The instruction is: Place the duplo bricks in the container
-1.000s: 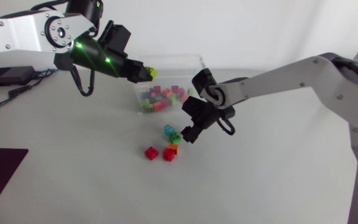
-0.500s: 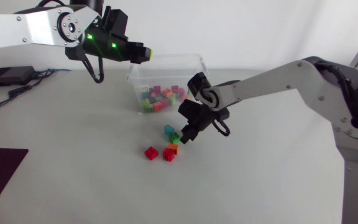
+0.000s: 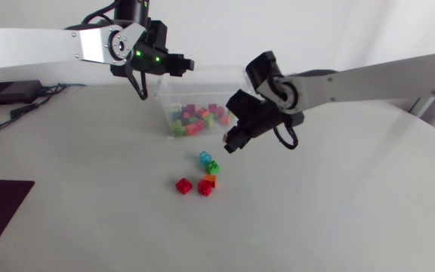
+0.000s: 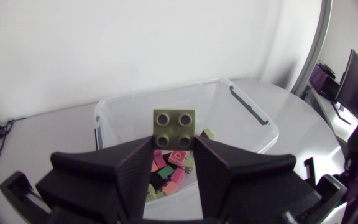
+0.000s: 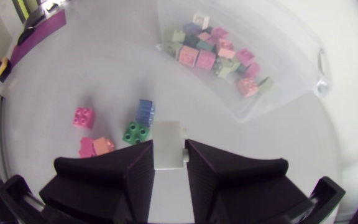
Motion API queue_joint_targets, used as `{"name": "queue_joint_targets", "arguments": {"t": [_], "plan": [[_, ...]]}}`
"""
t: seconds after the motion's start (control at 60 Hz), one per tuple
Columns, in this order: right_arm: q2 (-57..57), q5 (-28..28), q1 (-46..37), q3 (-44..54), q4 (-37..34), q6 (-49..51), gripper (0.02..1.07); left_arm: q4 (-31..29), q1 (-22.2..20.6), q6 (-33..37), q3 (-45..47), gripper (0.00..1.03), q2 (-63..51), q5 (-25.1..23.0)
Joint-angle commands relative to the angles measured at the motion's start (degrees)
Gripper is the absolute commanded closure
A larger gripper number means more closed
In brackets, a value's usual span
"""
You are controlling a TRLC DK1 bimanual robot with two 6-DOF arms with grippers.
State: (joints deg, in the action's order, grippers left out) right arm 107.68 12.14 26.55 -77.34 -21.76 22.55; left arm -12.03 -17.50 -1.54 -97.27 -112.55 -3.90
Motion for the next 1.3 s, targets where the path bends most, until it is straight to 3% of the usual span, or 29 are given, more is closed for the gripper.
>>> {"name": "queue_joint_targets", "arguments": {"t": [0.0,0.05,0.083,0.1,0.133,0.183,0.233,0.25,0.55,0.7,0.883,1.283], "plan": [[-2.91,0.60,-0.18,1.05,-1.44,-1.63,0.86,0.61,-0.35,-1.45,-4.06,0.81,-2.85,0.83],[-3.97,1.13,-0.18,0.70,-1.80,-2.42,0.86,0.61,-0.43,-1.45,-4.59,0.81,-3.55,1.26],[-4.67,1.22,-0.09,0.61,-1.97,-2.77,0.86,0.61,-0.52,-1.36,-4.59,0.75,-3.64,1.97],[-5.02,1.22,-0.09,0.44,-1.97,-3.03,0.86,0.61,-0.52,-1.27,-4.59,0.69,-3.64,2.23],[-5.81,1.31,-0.09,-0.09,-1.88,-3.91,0.86,0.61,-0.61,-1.10,-4.33,0.46,-3.64,3.02],[-6.16,1.39,-0.09,-0.79,-1.88,-4.18,0.86,0.61,-0.87,-0.83,-4.15,0.32,-3.55,4.25],[-6.52,1.39,-0.09,-1.76,-1.88,-4.88,0.86,0.61,-1.14,-0.04,-3.54,0.08,-2.94,5.66],[-6.60,1.39,-0.09,-2.11,-1.88,-5.14,0.86,0.61,-1.14,0.05,-3.27,0.06,-2.67,5.66],[-7.22,1.31,-0.79,-8.62,0.66,-10.59,0.86,-1.68,-1.84,4.18,6.22,0.06,8.84,5.31],[-5.64,1.04,-1.06,-11.34,2.77,-12.44,0.86,-2.65,-2.63,8.66,15.89,0.06,17.02,3.55],[-1.95,-0.54,-0.88,-15.12,6.91,-15.25,0.86,-4.93,-2.72,15.78,30.83,0.06,27.74,-1.90],[6.14,-4.23,-0.35,-19.08,14.38,-17.01,0.86,-6.25,-3.60,22.99,44.63,0.06,30.99,-7.35]]}}
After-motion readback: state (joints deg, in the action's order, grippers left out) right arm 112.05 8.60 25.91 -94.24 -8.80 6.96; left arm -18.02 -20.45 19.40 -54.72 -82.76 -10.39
